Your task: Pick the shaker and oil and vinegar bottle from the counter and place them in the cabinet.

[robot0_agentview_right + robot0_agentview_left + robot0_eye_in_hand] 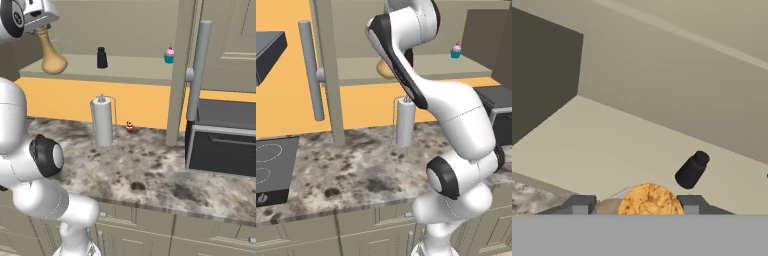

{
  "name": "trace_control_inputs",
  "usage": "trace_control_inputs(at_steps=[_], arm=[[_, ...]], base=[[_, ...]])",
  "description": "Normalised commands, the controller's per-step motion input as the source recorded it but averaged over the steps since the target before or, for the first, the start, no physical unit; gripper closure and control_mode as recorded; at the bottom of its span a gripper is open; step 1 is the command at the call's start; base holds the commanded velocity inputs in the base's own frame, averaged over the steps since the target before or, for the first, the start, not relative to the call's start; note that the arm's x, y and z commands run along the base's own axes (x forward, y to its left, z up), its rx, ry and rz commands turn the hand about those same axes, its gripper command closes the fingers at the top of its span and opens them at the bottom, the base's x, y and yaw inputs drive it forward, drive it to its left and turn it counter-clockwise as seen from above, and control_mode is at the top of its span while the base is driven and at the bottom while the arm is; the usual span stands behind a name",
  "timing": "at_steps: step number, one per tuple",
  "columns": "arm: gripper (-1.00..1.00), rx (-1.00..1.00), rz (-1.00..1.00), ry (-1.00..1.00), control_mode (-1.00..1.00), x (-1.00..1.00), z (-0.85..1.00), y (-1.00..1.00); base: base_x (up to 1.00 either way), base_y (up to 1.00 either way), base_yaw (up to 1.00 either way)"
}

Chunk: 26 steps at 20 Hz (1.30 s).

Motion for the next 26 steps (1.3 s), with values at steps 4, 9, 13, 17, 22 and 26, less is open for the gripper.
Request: trace_control_inputs(at_steps=[4, 9, 13, 17, 22, 26], arm=[[1.0, -0.01, 0.0, -0.05, -1.0, 0.02, -0.03, 0.0], [1.0, 0.0, 0.0, -0.06, -1.0, 0.04, -0.2, -0.04], [1.0, 0.0, 0.0, -0.1, -1.0, 0.27, -0.13, -0.09], [1.0, 0.0, 0.0, -0.1, -1.0, 0.37, -0.09, -0.13], [1.0, 0.02, 0.0, -0.11, -1.0, 0.3, -0.12, -0.15], [1.0, 0.01, 0.0, -0.07, -1.0, 0.2, -0.01, -0.08]], base=[[0.0, 0.0, 0.0], [0.0, 0.0, 0.0], [0.0, 0.0, 0.0], [0.0, 0.0, 0.0], [0.0, 0.0, 0.0], [0.0, 0.0, 0.0]])
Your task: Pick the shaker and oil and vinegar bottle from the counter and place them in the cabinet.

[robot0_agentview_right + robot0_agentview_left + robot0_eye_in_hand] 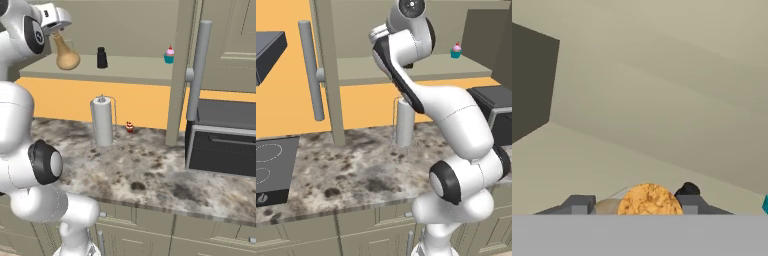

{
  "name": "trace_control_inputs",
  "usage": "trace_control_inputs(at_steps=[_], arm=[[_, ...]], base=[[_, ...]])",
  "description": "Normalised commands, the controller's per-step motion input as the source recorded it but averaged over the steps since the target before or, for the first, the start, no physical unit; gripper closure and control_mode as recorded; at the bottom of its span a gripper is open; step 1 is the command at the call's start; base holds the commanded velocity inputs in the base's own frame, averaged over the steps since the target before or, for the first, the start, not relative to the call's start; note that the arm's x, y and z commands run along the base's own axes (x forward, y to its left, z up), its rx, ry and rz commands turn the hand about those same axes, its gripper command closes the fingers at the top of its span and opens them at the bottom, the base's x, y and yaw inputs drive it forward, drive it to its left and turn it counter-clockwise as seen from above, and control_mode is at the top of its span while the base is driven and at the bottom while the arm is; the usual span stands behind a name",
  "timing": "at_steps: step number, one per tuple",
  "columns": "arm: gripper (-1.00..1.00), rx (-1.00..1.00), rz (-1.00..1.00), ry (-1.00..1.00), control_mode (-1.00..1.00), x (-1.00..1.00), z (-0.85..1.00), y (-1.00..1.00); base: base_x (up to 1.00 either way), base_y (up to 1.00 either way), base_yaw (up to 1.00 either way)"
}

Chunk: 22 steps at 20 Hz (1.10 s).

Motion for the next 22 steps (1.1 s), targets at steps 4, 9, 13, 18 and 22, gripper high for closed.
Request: trace_control_inputs(at_steps=[4, 9, 13, 18, 22], arm=[[1.0, 0.0, 0.0, -0.02, -1.0, 0.0, 0.0, 0.0], [1.0, 0.0, 0.0, 0.06, -1.0, 0.0, -0.03, 0.0], [1.0, 0.0, 0.0, 0.01, -1.0, 0.0, -0.04, -0.06], [1.0, 0.0, 0.0, -0.03, -1.0, 0.0, -0.09, -0.08], [1.0, 0.0, 0.0, -0.05, -1.0, 0.04, -0.14, -0.08]], base=[[0.0, 0.0, 0.0], [0.0, 0.0, 0.0], [0.0, 0.0, 0.0], [0.0, 0.0, 0.0], [0.0, 0.0, 0.0]])
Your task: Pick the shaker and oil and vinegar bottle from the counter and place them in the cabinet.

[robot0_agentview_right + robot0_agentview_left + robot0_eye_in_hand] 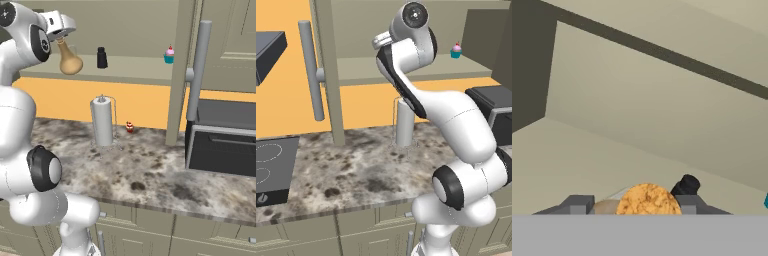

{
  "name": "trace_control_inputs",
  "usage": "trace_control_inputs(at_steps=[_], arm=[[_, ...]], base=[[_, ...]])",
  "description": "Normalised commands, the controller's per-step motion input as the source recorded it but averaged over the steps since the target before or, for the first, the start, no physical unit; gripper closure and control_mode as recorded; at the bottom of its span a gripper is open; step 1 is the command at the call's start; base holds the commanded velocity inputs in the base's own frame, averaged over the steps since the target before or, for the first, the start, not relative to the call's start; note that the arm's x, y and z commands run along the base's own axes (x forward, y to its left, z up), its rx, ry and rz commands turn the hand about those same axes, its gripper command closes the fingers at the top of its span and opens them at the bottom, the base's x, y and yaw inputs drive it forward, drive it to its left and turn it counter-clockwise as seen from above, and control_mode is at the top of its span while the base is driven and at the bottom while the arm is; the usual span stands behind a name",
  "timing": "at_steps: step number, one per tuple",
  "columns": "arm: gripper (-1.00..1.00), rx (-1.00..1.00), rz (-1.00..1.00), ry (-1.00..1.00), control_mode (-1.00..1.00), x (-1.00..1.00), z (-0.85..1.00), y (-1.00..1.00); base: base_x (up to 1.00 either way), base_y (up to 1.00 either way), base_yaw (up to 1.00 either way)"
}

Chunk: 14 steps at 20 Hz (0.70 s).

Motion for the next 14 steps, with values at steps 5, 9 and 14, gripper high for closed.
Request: trace_control_inputs(at_steps=[5, 9, 14], arm=[[1.0, 0.0, 0.0, -0.07, -1.0, 0.16, -0.1, -0.07], [1.0, 0.0, 0.0, -0.07, -1.0, 0.25, -0.02, -0.07], [1.0, 0.06, 0.0, -0.01, -1.0, 0.06, 0.15, -0.04]], base=[[0.0, 0.0, 0.0], [0.0, 0.0, 0.0], [0.0, 0.0, 0.0]])
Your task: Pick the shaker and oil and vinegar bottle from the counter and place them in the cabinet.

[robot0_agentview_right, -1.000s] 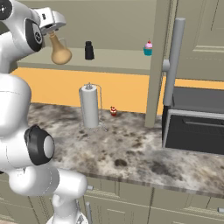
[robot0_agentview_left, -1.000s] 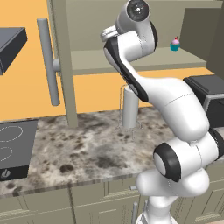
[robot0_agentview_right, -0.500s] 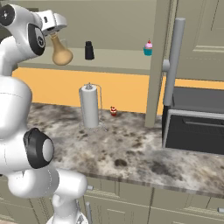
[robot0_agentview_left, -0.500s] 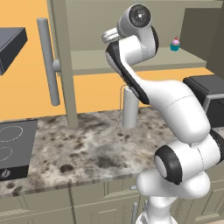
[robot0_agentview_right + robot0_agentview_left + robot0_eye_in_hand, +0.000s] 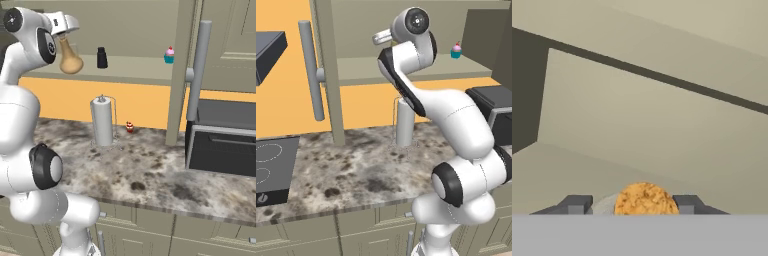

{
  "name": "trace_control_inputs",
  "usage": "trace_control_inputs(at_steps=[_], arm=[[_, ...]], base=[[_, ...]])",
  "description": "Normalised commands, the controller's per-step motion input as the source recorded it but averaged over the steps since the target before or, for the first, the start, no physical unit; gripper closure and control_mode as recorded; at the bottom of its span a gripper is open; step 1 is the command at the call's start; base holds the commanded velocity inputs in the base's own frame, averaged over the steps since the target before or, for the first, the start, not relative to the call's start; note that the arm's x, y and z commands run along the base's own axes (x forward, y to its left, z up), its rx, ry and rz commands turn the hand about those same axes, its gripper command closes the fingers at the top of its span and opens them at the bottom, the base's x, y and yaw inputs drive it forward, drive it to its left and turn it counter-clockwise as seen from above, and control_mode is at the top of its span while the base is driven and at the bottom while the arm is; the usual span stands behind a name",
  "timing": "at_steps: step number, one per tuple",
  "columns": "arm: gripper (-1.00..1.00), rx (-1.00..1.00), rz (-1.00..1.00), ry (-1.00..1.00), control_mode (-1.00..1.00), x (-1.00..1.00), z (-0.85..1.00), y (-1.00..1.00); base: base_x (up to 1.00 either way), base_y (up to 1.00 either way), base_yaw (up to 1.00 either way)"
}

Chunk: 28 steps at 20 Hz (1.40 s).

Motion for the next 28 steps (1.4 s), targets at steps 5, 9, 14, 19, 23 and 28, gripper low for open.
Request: trace_control_inputs(at_steps=[5, 9, 14, 19, 23, 28], arm=[[1.0, 0.03, 0.0, -0.03, -1.0, -0.01, 0.28, 0.0], [1.0, 0.0, 0.0, -0.03, -1.0, 0.0, 0.0, 0.0], [1.0, 0.0, 0.0, -0.06, -1.0, 0.0, -0.03, 0.0], [1.0, 0.0, 0.0, -0.16, -1.0, 0.05, -0.09, 0.0], [1.0, 0.0, 0.0, -0.07, -1.0, 0.17, 0.0, 0.0], [1.0, 0.0, 0.0, 0.0, -1.0, 0.41, -0.03, 0.0]], base=[[0.0, 0.0, 0.0], [0.0, 0.0, 0.0], [0.0, 0.0, 0.0], [0.0, 0.0, 0.0], [0.0, 0.0, 0.0], [0.0, 0.0, 0.0]])
